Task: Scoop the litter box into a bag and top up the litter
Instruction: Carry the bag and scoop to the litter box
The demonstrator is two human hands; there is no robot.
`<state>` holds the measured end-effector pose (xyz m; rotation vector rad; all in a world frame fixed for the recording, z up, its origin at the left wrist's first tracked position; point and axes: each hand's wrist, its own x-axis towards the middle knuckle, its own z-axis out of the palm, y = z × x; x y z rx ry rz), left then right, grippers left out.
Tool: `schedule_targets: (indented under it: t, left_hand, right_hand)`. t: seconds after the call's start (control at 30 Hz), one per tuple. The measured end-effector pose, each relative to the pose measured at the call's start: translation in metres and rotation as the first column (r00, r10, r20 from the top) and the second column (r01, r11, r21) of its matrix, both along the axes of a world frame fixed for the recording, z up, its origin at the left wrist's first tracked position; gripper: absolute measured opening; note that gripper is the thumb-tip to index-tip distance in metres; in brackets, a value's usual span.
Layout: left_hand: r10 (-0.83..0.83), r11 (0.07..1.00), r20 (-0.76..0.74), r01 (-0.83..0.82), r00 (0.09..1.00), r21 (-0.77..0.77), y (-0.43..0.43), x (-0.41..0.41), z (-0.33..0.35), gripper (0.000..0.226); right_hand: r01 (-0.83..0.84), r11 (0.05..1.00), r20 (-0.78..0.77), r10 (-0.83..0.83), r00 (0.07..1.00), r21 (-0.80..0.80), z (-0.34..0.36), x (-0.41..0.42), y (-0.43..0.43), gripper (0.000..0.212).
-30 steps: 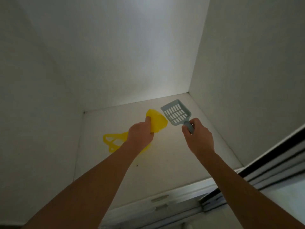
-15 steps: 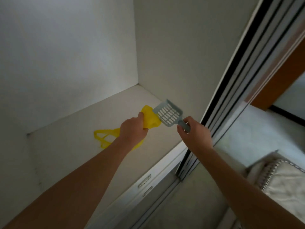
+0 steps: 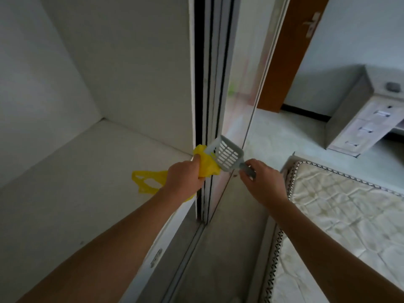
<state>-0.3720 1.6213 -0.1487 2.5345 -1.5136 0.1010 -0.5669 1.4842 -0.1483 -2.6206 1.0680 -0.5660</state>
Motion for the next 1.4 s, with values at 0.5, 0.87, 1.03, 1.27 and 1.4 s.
schedule_targets:
  t: [0.5,0.87,1.03,1.27,1.4]
  left_hand:
    - [-0.301,0.949,0.168,0.277,0.939,0.153,-0.168,-0.1,0.0,0.058]
    - [-0.446,0.889,0.163,0.413,0.88,0.2,-0.299,-0.081,-0.029,0.063]
    - [-0.481,0.872,0.095,0.465,0.871,0.155,-0.365,-0.069,-0.029,0.064]
    - [-0.525,0.851,0.131,0.514,0.841,0.112,-0.423,-0.062,-0.034,0.059]
    - [-0.483,0.872,0.096,0.47,0.87,0.135,-0.464,-0.056,-0.053,0.059]
  right_hand:
    - [0.114,0.985,-0.07,-0.124,0.99,-0.132,-0.026,-0.127,-0.132,0.023]
    - [0.354,0.921,-0.201,-0.382,0.902,-0.161,-0.017,-0.145,-0.205,0.022]
    - [0.511,0.848,-0.171,-0.529,0.831,-0.139,-0.001,-0.127,-0.24,0.022]
    - [0.544,0.831,-0.111,-0.555,0.824,-0.118,-0.004,-0.112,-0.3,0.019]
    - [0.498,0.856,-0.081,-0.511,0.856,-0.139,-0.023,-0.1,-0.355,0.026]
